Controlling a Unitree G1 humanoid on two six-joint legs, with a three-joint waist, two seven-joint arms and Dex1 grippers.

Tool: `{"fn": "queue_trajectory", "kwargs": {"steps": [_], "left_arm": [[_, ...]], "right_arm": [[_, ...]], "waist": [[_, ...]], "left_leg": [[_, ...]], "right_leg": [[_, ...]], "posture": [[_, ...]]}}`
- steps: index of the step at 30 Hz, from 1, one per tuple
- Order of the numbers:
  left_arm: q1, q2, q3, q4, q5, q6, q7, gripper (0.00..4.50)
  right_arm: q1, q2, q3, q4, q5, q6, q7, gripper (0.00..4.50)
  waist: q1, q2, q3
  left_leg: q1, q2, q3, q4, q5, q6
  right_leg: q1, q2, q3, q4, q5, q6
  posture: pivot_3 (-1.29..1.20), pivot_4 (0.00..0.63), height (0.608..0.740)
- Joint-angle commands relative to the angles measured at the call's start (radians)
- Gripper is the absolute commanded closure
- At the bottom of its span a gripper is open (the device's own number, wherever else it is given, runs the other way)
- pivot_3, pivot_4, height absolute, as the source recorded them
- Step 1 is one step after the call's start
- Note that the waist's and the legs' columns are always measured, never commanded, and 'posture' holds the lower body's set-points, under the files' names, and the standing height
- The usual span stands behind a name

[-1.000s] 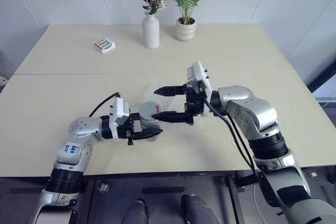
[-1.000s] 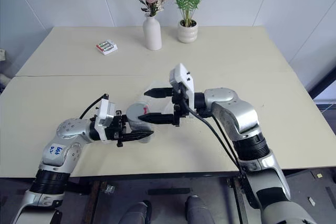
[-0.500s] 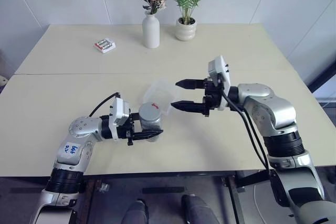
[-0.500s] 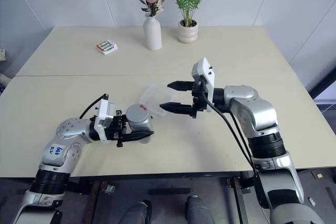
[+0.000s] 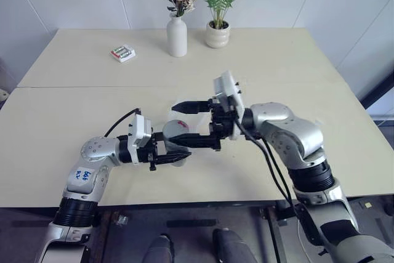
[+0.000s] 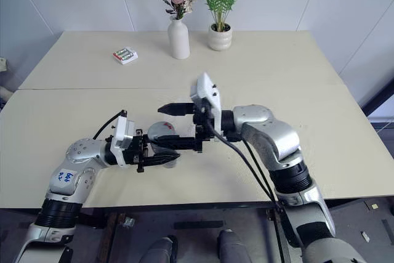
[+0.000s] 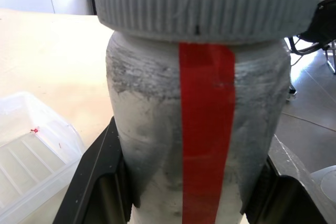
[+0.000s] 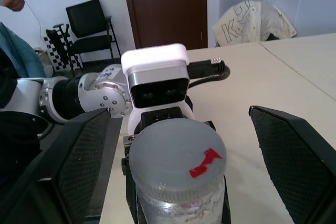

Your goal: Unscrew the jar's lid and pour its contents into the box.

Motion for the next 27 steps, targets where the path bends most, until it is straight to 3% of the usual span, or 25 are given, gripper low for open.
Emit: {"fn": "queue_trajectory", "kwargs": {"steps": [1, 14, 27], "left_arm": [[-0.005, 0.001, 0.007, -0.041, -0.019, -0.002, 0.001, 2.41], [-0.008, -0.003, 0.005, -0.042, -0.019, -0.002, 0.006, 2.41], [-0.014, -0.002, 0.001, -0.036, -0.02, -0.002, 0.002, 2.41]], "right_arm": [[-0.015, 0.016, 0.01, 0.0, -0.031, -0.04, -0.015, 0.04], [-0.017, 0.029, 0.018, 0.04, -0.071, -0.062, -0.016, 0.04], [-0.004, -0.047, -0.05, 0.038, -0.037, -0.051, 0.011, 0.04]], "waist": [[-0.001, 0.0, 0.0], [-0.001, 0.0, 0.0], [-0.001, 0.0, 0.0]], "left_leg": [[0.0, 0.0, 0.0, 0.0, 0.0, 0.0], [0.0, 0.0, 0.0, 0.0, 0.0, 0.0], [0.0, 0.0, 0.0, 0.0, 0.0, 0.0]], "right_leg": [[0.0, 0.0, 0.0, 0.0, 0.0, 0.0], [0.0, 0.0, 0.0, 0.0, 0.0, 0.0], [0.0, 0.0, 0.0, 0.0, 0.0, 0.0]], "posture": [[0.0, 0.15, 0.74], [0.0, 0.15, 0.74], [0.0, 0.15, 0.74]]}}
